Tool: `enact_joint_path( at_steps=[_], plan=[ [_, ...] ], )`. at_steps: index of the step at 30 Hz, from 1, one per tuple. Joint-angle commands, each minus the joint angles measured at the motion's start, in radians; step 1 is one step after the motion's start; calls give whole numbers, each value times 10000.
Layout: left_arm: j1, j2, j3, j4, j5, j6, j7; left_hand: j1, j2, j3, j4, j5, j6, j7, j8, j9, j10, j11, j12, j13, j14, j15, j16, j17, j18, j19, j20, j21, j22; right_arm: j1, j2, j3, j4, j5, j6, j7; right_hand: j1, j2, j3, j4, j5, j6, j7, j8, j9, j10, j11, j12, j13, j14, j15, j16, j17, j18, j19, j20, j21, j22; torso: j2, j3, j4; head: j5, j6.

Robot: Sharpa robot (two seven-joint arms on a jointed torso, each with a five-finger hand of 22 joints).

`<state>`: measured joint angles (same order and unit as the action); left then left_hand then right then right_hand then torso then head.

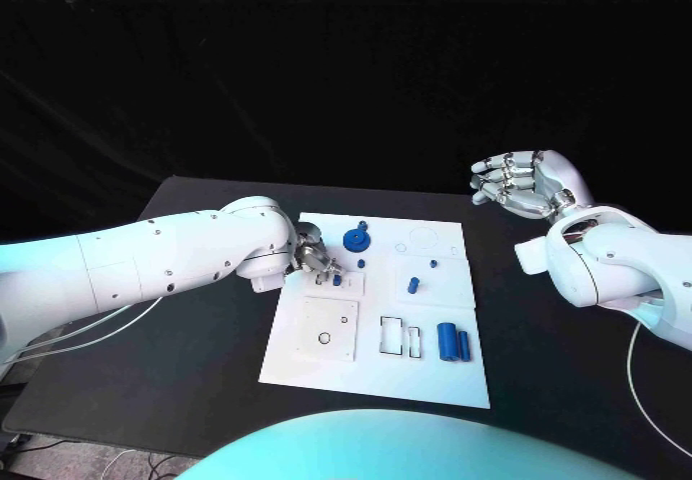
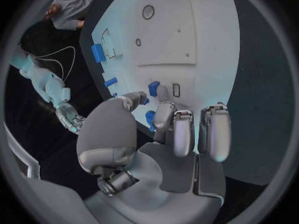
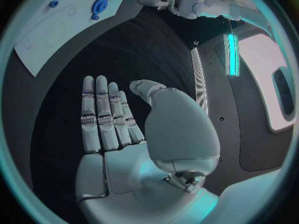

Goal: Assemble the parts on the task board

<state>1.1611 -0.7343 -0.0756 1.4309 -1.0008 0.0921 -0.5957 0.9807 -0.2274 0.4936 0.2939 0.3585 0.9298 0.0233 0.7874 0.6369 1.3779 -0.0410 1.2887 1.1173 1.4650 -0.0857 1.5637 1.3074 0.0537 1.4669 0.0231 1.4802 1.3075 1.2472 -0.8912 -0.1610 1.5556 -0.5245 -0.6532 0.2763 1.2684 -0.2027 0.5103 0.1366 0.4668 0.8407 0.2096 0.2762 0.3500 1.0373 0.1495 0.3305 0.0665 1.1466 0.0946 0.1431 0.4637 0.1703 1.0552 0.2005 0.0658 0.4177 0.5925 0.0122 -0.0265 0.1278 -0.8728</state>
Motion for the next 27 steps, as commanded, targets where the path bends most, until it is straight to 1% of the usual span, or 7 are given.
enact_joint_path(
  at_steps=[1,4,7,12,13,16,27],
  plan=[
    [87,-126,112,189,437,8,54,-76,7,-88,-22,-37,25,40,-52,13,9,5,-53,-51,1020,-80,13,2498,-198,217,-42,23,1403,-9,-4,0,-2,-96,136,40,-102,3,-49,30,-56,26,105,-37,-12,49,12,-32,-16,5,36,-63,-8,109,-8,42,11,-9,4,2,-2,4,2],
    [223,-275,253,335,712,162,63,-19,9,-212,-38,-9,-88,70,-108,13,-157,26,-257,-342,987,-67,-38,2381,-171,149,-35,-52,1303,-12,-3,0,-17,-96,138,40,-102,3,-49,30,-56,26,105,-37,-12,49,12,-32,-16,5,36,-63,-8,109,-8,42,11,-9,6,-3,0,-13,37],
    [525,-416,359,405,903,523,43,-25,124,-489,-20,-25,-655,299,-534,-135,-556,208,-714,-987,874,65,-219,1980,-91,-67,55,-300,986,-16,2,-1,-40,-96,145,38,-102,3,-49,30,-56,26,105,-37,-12,49,12,-32,-16,5,36,-63,-8,109,-8,42,11,-9,-3,1,9,6,74],
    [941,-499,446,227,908,865,38,276,158,-691,-29,4,-852,459,-886,-312,-639,355,-694,-930,853,195,-263,1891,-61,-136,179,-397,876,-26,18,-2,-65,-96,155,33,-108,10,-52,34,-66,26,103,-38,-14,50,11,-33,-16,7,36,-67,-12,110,-9,44,11,-23,3,21,12,-8,134],
    [1045,-448,459,50,881,912,52,362,188,-799,-21,9,-1141,608,-1242,-527,-874,476,-931,-1274,845,290,-279,1860,-52,-164,253,-439,832,-38,25,-2,-73,-96,161,34,-107,12,-51,34,-66,26,103,-38,-14,50,10,-33,-16,7,36,-67,-13,110,-9,44,11,-25,9,10,8,-7,161],
    [1168,-255,473,-377,745,923,25,510,258,-986,-19,7,-1566,861,-1746,-884,-1501,702,-1656,-2297,816,489,-325,1764,-1,-297,413,-602,637,-64,52,-2,-106,-96,173,38,-107,12,-51,34,-66,26,103,-38,-14,50,10,-33,-16,7,36,-67,-13,110,-9,44,11,-25,15,-9,4,-35,222],
    [1257,530,375,-1775,-90,1195,67,564,347,-1046,-23,10,-1620,897,-1847,-984,-1671,746,-1873,-2607,818,537,-321,1773,12,-322,475,-638,597,-124,101,-2,-160,-96,185,47,-90,27,-40,22,-59,32,95,-36,-15,54,3,-33,-16,13,32,-70,-16,114,-6,43,13,-40,31,-17,12,8,242]
  ],
)
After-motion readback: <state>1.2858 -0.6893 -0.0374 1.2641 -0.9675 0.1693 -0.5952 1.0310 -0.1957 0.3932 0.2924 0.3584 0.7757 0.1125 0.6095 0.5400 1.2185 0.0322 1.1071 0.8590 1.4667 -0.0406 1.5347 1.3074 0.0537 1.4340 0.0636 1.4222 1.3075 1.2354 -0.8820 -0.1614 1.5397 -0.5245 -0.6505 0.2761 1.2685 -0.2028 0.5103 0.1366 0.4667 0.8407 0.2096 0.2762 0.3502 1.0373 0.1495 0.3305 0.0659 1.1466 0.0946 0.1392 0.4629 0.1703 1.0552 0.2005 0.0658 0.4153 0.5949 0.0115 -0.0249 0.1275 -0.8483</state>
